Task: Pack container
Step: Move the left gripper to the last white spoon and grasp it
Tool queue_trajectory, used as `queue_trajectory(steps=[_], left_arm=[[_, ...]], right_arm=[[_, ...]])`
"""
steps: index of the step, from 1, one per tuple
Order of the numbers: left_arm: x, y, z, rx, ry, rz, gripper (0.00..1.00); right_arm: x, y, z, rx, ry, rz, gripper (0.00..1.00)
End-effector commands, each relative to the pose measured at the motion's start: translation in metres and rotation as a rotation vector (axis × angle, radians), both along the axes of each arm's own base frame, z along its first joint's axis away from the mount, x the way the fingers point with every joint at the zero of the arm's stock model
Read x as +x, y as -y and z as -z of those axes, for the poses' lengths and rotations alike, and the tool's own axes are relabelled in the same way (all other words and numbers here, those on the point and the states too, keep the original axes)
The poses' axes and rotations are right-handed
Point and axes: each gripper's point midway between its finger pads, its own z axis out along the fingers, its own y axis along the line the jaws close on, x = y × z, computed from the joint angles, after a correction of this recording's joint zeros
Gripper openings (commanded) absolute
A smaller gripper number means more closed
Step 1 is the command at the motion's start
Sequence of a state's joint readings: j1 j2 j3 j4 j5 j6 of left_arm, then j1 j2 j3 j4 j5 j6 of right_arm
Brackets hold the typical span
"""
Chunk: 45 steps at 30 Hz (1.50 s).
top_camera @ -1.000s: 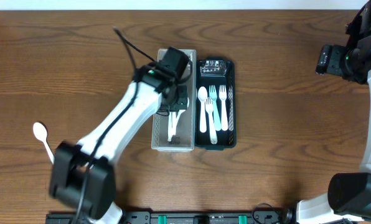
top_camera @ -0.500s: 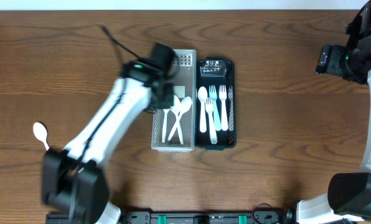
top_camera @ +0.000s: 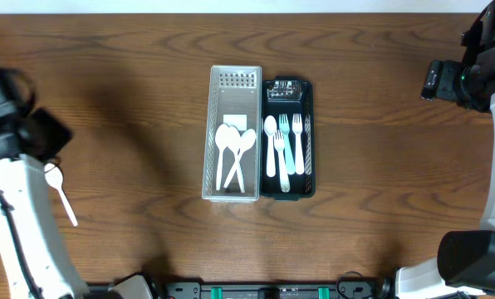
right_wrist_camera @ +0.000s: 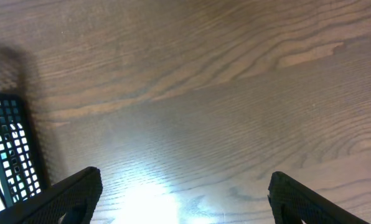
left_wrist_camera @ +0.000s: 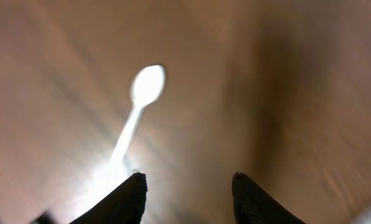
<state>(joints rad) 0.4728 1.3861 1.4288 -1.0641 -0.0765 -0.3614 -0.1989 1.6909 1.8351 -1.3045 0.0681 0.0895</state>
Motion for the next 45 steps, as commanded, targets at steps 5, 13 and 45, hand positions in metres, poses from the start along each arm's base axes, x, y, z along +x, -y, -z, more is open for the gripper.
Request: queue_trajectory(steps=[5, 13, 45], left_arm=[[-0.025, -0.045, 0.090, -0.148, -0.208, -0.153, 0.53], [-0.016, -0.058, 0.157, -0.217, -0.346, -0.096, 0.54], [-0.022, -0.064, 0.231, -0.362, -0.427, -0.044, 0.63]], right_arm=[[-0.001, 0.003, 0.000, -0.012, -0.002, -0.007, 0.89], [-0.002, 0.003, 0.000, -0.013, -0.005, -0.007, 0.89], [-0.006, 0.013, 0.000, -0.042, -0.017, 0.018, 0.89]])
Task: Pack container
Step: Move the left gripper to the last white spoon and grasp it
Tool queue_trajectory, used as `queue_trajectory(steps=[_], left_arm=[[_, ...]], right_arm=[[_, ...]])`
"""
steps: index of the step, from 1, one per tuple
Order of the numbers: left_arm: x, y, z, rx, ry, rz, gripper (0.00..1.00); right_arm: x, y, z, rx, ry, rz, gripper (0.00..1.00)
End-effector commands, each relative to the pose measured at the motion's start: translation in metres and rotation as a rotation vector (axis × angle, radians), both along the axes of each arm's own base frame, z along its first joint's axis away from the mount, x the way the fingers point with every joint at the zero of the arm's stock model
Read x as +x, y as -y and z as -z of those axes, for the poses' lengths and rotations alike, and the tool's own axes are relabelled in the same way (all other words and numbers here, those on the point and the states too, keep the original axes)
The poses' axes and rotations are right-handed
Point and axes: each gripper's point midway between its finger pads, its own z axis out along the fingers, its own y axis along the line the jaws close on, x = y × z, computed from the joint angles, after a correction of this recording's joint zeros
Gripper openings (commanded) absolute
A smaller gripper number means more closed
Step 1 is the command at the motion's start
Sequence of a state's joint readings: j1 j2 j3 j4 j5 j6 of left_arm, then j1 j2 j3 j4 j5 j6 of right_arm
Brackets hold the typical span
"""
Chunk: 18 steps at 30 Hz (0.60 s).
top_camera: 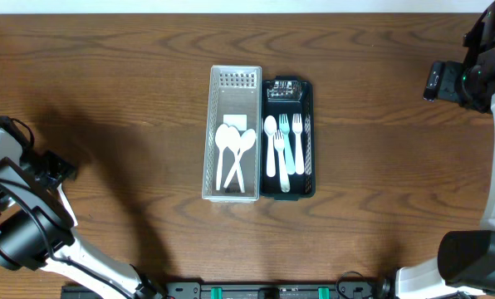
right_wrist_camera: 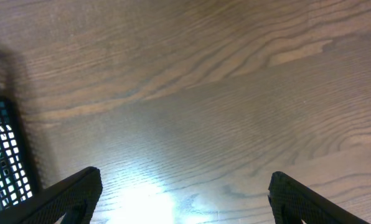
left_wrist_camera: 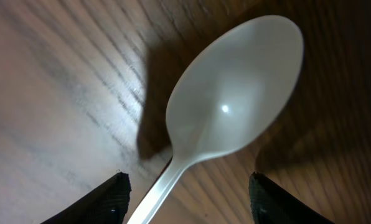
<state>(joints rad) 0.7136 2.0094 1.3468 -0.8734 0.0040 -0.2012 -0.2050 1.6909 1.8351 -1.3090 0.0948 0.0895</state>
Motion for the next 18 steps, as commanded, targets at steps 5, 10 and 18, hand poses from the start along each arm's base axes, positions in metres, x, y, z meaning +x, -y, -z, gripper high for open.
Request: queue_trajectory(steps=[5, 10, 18], left_arm=[[-0.003, 0.004, 0.018, -0.041, -0.022, 0.016, 0.64], [-0.005, 0.006, 0.025, -0.059, -0.034, 0.015, 0.64], [-0.004, 0.011, 0.028, -0.083, -0.029, 0.013, 0.45]], right_arm=[[-0.003, 0.006, 0.000, -0.018, -0.008, 0.002, 0.89], [-0.003, 0.007, 0.000, -0.019, -0.007, 0.002, 0.89], [-0.003, 0.007, 0.000, -0.018, -0.007, 0.003, 0.89]])
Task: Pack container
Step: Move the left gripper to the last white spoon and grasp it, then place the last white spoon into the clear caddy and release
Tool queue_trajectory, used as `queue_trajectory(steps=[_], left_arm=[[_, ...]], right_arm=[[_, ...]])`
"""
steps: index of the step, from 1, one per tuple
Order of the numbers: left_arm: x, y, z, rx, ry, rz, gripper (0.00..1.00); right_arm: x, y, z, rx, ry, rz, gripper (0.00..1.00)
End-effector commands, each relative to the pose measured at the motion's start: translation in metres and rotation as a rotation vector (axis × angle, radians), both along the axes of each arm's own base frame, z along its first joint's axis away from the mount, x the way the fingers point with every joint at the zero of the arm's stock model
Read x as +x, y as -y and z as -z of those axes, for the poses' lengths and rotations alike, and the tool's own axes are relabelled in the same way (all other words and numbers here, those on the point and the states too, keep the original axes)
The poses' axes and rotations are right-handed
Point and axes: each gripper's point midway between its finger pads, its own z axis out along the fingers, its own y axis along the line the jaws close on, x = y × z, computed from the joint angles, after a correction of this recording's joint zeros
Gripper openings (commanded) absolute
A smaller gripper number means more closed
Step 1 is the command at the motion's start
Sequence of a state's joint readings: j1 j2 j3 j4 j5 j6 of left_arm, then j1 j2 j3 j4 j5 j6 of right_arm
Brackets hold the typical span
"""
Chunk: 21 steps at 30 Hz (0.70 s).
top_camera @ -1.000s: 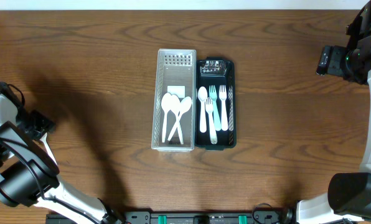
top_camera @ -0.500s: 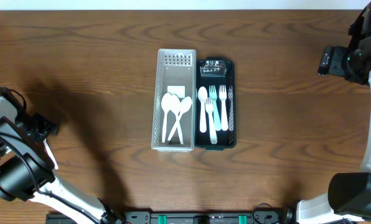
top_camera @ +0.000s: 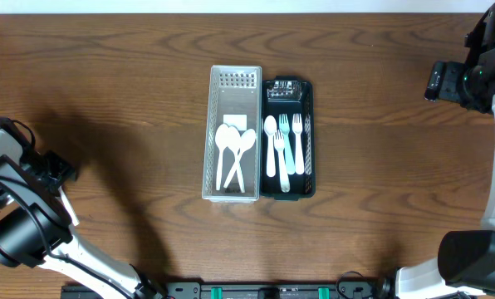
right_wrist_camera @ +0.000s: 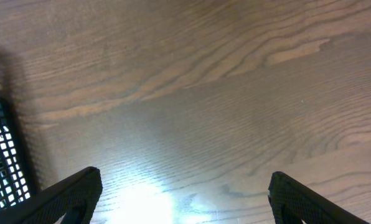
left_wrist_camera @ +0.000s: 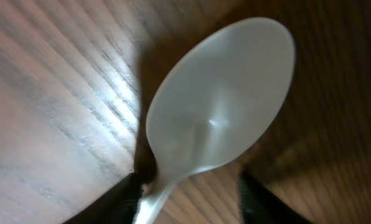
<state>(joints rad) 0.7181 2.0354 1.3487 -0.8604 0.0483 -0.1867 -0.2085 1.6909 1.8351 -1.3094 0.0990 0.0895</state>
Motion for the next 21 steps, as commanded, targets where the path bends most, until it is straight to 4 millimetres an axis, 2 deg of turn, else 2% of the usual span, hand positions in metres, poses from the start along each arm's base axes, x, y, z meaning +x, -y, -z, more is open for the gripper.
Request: queue_trajectory(steps=[1, 11, 13, 18, 21], left_arm=[[-0.009, 0.007, 0.019, -0.041, -0.050, 0.006, 0.41], [-0.010, 0.008, 0.019, -0.046, -0.056, 0.006, 0.18], [-0.011, 0.008, 0.019, -0.048, -0.058, 0.007, 0.06], [-0.012, 0.011, 0.018, -0.058, -0.064, 0.006, 0.06], [-0.011, 0.021, 0.013, -0.111, -0.048, 0.000, 0.06]], right_arm=[[-0.003, 0.005, 0.000, -0.015, -0.007, -0.002, 0.89], [-0.002, 0.005, 0.000, -0.015, -0.006, -0.002, 0.89], [-0.002, 0.005, 0.000, -0.015, -0.006, -0.002, 0.89], [-0.002, 0.005, 0.000, -0.015, -0.006, -0.002, 0.89], [-0.002, 0.005, 0.000, -0.015, -0.006, -0.002, 0.89]])
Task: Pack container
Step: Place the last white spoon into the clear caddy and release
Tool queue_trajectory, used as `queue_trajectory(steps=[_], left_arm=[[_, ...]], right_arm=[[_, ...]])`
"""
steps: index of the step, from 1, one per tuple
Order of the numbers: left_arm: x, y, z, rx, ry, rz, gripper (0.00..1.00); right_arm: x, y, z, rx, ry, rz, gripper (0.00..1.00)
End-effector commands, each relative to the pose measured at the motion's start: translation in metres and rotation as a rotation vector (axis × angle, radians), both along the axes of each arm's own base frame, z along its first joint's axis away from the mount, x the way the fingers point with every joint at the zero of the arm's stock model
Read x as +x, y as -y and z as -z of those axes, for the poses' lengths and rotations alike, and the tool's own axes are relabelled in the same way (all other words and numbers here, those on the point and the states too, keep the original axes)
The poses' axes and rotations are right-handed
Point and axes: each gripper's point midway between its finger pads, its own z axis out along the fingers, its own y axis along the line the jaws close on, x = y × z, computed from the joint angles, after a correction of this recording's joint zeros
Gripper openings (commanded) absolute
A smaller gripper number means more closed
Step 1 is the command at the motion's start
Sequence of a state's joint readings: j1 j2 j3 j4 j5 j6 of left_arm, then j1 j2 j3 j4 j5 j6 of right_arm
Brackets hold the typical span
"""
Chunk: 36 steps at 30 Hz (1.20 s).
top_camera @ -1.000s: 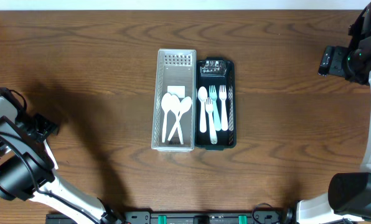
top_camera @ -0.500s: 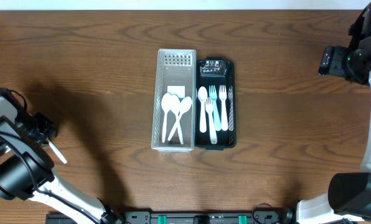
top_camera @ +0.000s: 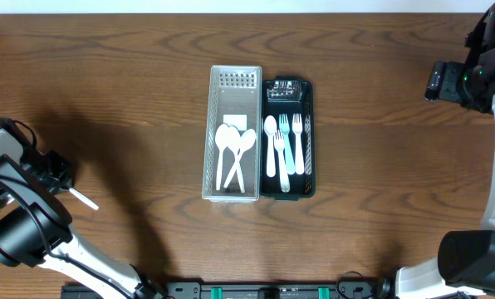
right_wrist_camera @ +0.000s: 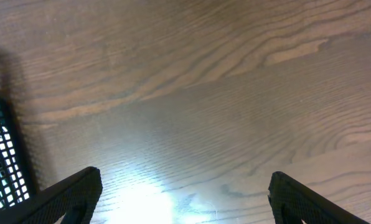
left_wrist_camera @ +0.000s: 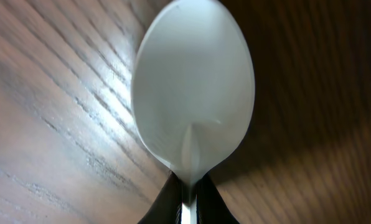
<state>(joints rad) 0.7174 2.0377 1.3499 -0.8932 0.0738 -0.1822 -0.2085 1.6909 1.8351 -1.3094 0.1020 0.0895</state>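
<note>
A white plastic spoon fills the left wrist view, bowl up, its neck pinched between the black fingers of my left gripper, which is shut on it. From overhead the left gripper is at the table's left edge, with the spoon's handle sticking out to the lower right. The clear tray in the table's middle holds white spoons. The black tray beside it holds forks and a spoon. My right gripper is open over bare wood at the far right.
The wooden table spreads between the trays and both arms. The black tray's mesh corner shows at the left edge of the right wrist view. The right arm's body hangs over the table's right edge.
My left gripper has shut on the spoon's neck. The spoon now stands straight between the fingers and its handle points to the lower right. The right arm is still.
The spoon lay on the wood at the left, with my open left gripper some way from it. Then the gripper was down over the spoon's bowl, fingers apart on either side of the neck, then closer in. Now it is shut on the spoon.
</note>
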Motion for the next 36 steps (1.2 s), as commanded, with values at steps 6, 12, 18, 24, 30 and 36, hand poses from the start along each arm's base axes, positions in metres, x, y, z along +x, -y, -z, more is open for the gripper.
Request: queue_trajectory(steps=[6, 12, 18, 24, 30, 36], left_arm=[[0.003, 0.019, -0.021, -0.075, 0.011, -0.002, 0.06], [0.038, 0.043, -0.102, 0.074, 0.207, 0.123, 0.06], [0.067, 0.132, -0.186, 0.170, 0.438, 0.396, 0.06], [0.074, 0.250, -0.221, 0.123, 0.584, 0.682, 0.06], [0.075, 0.337, -0.199, 0.045, 0.568, 0.904, 0.06], [0.073, 0.385, -0.137, -0.001, 0.413, 1.038, 0.06]], right_arm=[[-0.001, 0.004, 0.000, -0.013, 0.000, -0.004, 0.89], [0.000, 0.005, -0.001, -0.014, 0.007, -0.003, 0.89], [0.001, 0.005, -0.001, -0.014, 0.009, -0.003, 0.89], [0.001, 0.005, -0.001, -0.014, 0.011, -0.003, 0.89], [0.002, 0.003, -0.001, -0.004, 0.012, -0.007, 0.89], [0.002, 0.003, -0.001, -0.004, 0.012, -0.008, 0.89]])
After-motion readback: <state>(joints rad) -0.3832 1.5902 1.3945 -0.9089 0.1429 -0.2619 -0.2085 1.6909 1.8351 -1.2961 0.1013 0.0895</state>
